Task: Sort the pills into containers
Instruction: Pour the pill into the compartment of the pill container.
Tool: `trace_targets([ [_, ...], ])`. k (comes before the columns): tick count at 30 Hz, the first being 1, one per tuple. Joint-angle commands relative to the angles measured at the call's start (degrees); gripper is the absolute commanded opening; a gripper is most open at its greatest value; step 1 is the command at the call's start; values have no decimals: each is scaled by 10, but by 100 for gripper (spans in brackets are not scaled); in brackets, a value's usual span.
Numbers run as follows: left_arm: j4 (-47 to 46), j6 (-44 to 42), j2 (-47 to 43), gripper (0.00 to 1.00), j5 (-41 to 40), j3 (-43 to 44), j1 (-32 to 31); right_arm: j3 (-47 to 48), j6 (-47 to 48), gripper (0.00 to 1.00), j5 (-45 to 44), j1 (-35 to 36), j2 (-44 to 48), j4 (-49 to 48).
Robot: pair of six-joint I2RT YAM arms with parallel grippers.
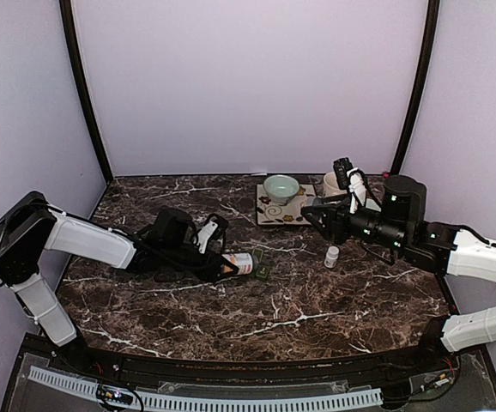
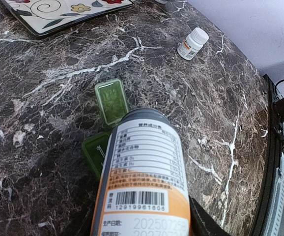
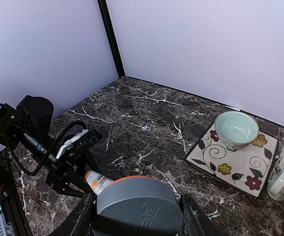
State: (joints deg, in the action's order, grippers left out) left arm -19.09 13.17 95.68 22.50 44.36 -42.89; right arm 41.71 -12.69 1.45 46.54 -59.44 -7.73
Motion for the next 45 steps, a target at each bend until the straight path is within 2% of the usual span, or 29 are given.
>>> trace_targets([
  [1,20,-17,-9,0,-11,24,-7,-6,-1,5,-3,-2,3,-27],
  [45,69,-47,-35,0,-59,50,-30,3,-2,4,3,-2,2,-24],
])
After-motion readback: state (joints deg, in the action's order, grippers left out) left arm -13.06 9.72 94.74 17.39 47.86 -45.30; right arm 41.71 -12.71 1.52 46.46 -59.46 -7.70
